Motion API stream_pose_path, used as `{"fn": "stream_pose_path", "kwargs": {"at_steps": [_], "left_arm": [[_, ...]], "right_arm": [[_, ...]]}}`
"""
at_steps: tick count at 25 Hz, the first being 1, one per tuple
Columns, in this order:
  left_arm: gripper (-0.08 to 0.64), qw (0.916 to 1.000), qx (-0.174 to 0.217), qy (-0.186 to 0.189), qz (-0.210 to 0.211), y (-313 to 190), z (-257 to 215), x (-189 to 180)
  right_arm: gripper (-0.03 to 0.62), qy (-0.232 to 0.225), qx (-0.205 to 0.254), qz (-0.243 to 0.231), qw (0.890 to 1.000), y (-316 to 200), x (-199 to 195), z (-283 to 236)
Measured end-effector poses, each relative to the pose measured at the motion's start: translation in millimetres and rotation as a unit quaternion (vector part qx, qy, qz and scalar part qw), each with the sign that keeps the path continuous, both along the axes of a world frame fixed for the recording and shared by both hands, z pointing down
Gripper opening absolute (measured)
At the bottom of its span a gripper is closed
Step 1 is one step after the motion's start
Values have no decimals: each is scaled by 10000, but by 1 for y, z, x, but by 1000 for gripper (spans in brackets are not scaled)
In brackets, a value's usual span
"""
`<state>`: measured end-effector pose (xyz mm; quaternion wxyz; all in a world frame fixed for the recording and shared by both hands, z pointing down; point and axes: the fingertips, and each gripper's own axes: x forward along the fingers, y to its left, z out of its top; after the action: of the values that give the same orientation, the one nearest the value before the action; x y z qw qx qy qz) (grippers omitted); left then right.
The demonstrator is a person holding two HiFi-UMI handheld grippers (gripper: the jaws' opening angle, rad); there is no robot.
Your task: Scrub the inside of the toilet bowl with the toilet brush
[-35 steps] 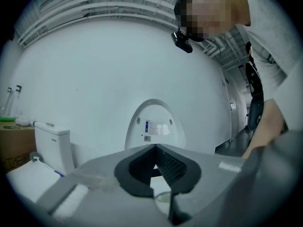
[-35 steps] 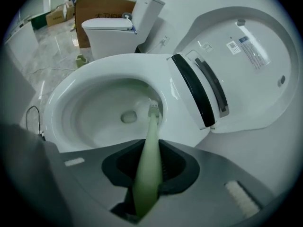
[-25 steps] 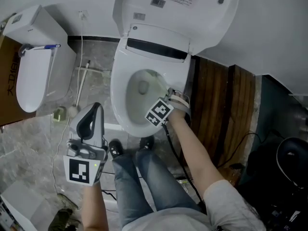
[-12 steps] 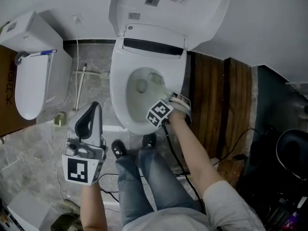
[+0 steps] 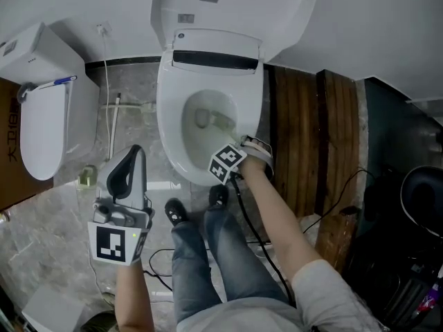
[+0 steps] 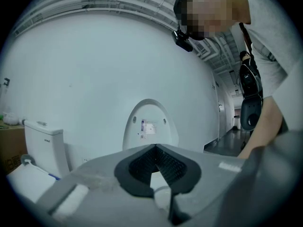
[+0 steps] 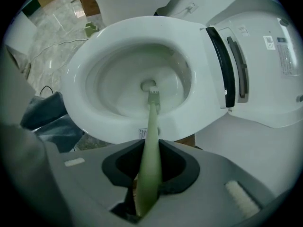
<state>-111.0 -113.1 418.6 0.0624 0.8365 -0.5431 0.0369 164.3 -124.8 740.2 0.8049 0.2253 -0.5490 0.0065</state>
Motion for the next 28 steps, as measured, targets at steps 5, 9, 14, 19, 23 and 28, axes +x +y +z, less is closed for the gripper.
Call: {"fn": "stream_pose_path", "kwargs": {"at_steps": [5,9,14,19,23,28], "left_arm": [[0,9999,3,23,129,6,-1,-4],[0,9995,114,112,285,10,-6,-5],[0,9985,192,191,475,16,-10,-4],[0,9983,164,118,540,21,-9,-9],[0,9970,318,213,666,23,-17,-8],[0,9964,349,231,734,25,-17,-10]], "right_arm": [[83,-73,-224,229,9995,24,-3,1],[83,-128,-379,369,9985,42,-7,2],[83,-192,-549,510,9970,60,-13,2],[83,-289,-731,721,9943,73,-21,2],[83,-534,-913,1022,9891,85,-28,1],[83,-942,-1110,1564,9769,96,-38,2]]}}
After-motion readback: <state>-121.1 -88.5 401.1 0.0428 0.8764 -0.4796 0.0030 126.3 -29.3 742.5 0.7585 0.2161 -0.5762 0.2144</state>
